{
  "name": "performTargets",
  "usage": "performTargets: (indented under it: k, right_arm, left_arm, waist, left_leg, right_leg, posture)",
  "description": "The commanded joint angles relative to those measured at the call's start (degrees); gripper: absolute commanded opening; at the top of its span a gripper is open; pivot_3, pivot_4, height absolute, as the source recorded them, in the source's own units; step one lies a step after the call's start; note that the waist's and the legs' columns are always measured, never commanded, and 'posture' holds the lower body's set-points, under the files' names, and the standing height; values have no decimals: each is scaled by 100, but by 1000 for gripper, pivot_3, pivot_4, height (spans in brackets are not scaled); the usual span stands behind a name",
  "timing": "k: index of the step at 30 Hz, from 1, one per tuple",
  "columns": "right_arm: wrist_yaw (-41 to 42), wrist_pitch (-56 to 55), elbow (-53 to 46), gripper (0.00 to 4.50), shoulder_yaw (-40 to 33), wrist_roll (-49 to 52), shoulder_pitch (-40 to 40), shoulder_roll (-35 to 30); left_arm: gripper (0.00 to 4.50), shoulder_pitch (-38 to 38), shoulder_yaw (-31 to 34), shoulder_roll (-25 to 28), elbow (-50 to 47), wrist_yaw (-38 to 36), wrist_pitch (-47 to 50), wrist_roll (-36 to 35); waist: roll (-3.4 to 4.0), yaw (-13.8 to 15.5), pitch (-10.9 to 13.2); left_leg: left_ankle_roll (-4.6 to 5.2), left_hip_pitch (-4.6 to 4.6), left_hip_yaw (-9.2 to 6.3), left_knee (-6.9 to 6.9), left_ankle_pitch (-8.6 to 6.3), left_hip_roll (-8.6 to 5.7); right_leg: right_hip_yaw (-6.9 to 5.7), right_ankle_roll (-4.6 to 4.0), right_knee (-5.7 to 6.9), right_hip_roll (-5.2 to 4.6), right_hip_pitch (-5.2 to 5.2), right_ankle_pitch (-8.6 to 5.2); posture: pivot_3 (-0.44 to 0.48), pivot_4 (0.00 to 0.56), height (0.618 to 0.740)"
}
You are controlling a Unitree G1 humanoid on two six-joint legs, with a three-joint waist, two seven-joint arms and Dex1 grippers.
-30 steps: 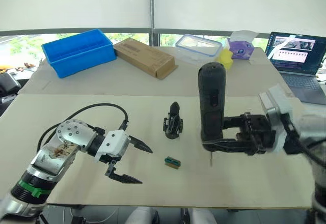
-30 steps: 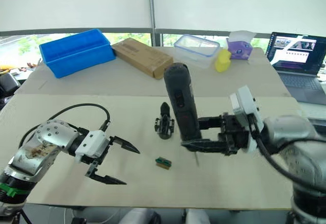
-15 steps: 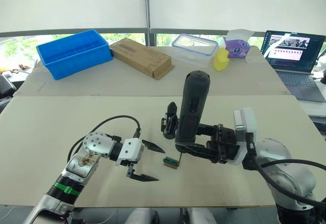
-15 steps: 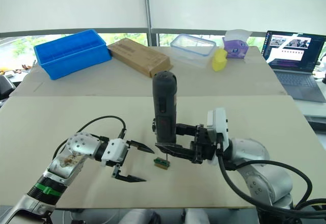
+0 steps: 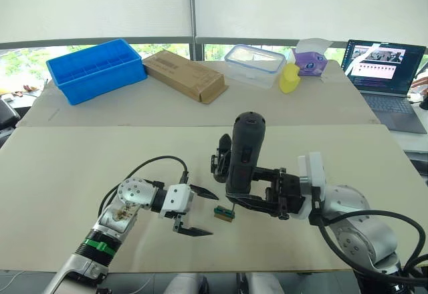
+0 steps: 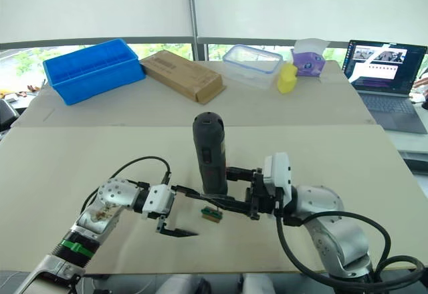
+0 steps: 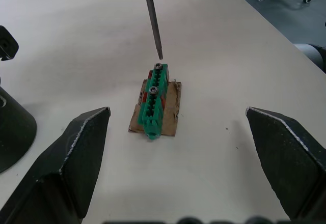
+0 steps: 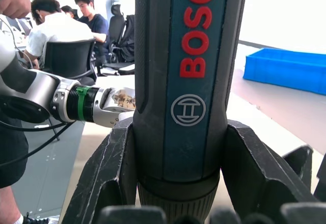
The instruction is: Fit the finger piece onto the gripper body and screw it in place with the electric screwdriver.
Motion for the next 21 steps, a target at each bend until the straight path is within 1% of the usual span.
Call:
performTargets:
  k: [1, 9, 21]
  right_arm:
    - [20, -265, -202, 1919, -77, 173, -5, 4]
    - [-21, -293, -265, 1919, -61, 180, 20, 3]
    - [7, -368, -156, 1919, -15, 109, 1, 15]
  left_arm:
    - [4500, -150, -27, -78, 55, 50, -129, 28]
    - [4500, -238, -66, -160, 93, 33, -86, 8]
    - [4500, -232, -138, -176, -98, 107, 214, 2]
  waist:
    - [0, 2, 0]
    - [0, -3, 0]
    - [0, -2, 0]
  left_leg:
    - [0, 0, 0, 0, 0, 0]
    - [0, 0, 0, 0, 0, 0]
    - [1, 0, 0, 0, 0, 0]
  right_leg:
    - [0, 0, 0, 0, 0, 0]
    - [0, 0, 0, 0, 0, 0]
    - [0, 0, 0, 0, 0, 0]
  posture:
    - [0, 150, 740]
    - [0, 150, 740]
    - [0, 150, 740]
